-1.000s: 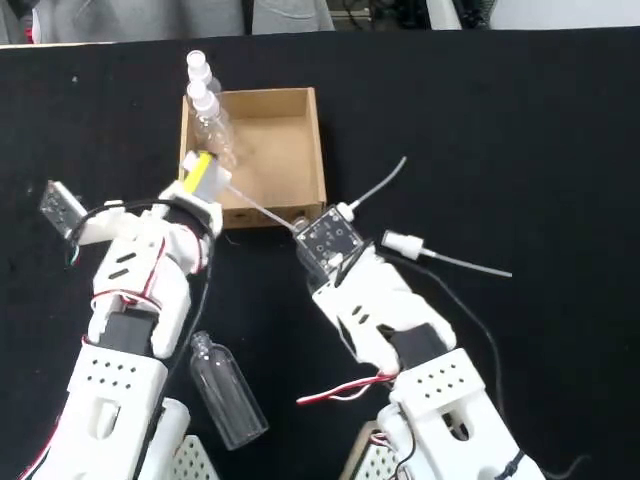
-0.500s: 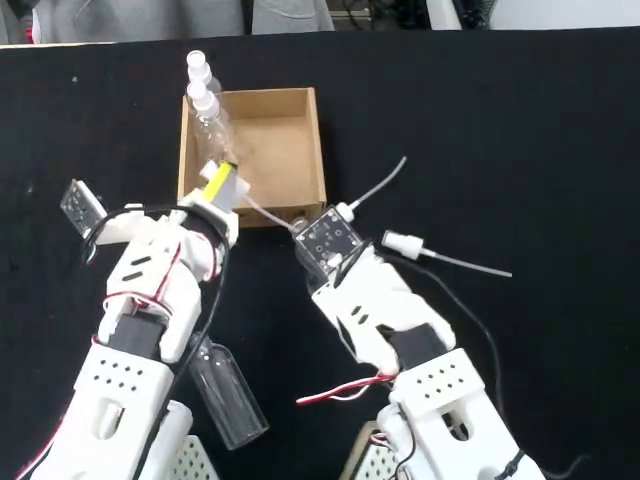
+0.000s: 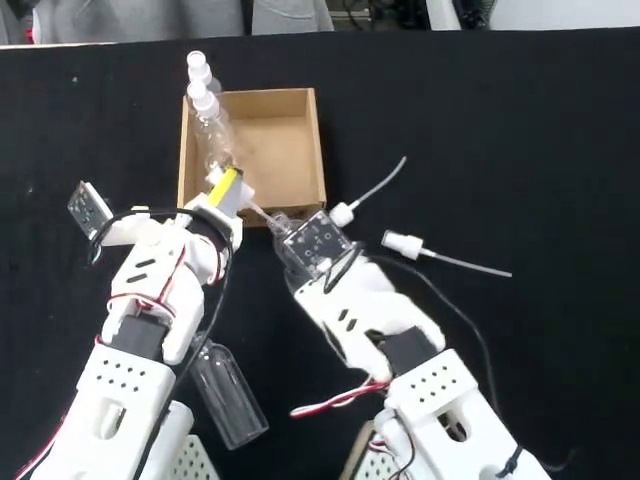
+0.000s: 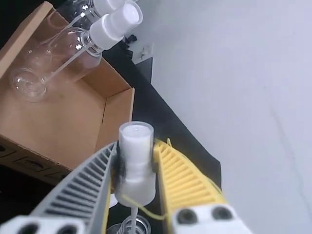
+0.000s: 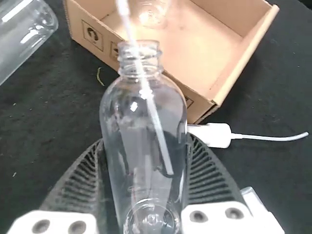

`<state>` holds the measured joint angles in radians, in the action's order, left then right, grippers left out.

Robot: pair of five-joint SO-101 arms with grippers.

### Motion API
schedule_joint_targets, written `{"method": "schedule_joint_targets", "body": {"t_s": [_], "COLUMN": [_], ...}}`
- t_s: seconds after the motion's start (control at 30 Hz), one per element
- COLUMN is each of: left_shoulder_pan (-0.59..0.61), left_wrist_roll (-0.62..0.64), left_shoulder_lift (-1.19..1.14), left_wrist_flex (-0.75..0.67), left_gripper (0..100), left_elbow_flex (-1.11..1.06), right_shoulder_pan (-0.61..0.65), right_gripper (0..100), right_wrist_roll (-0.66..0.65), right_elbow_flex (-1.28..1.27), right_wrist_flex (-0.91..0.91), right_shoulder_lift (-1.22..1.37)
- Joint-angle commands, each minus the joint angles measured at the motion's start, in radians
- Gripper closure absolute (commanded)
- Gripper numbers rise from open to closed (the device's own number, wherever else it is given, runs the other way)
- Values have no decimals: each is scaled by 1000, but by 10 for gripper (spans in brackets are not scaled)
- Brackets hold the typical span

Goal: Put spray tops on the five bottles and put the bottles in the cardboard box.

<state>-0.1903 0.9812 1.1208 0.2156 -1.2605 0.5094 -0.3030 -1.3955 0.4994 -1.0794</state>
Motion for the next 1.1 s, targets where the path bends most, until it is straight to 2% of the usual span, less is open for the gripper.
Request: {"method": "schedule_joint_targets", "body": {"t_s": [0.0,0.53,0.73,1.07], "left_shoulder_pan": [-8,-18,-19,-56], "left_wrist_roll": [-9,-15,-140,-227], "left_shoulder_lift": [21,21,21,21], "left_wrist_flex": [-14,-14,-14,-12], "left_gripper": [971,970,970,970], "left_elbow_flex": [18,12,16,19], "right_shoulder_pan": [34,32,32,12], "right_gripper": [943,943,943,943], "right_wrist_roll": [8,8,8,8], "right_elbow_flex": [51,-27,-28,-33], "right_wrist_flex": [-32,-212,-213,-212], "right_shoulder_lift": [-30,-28,-30,-30]}}
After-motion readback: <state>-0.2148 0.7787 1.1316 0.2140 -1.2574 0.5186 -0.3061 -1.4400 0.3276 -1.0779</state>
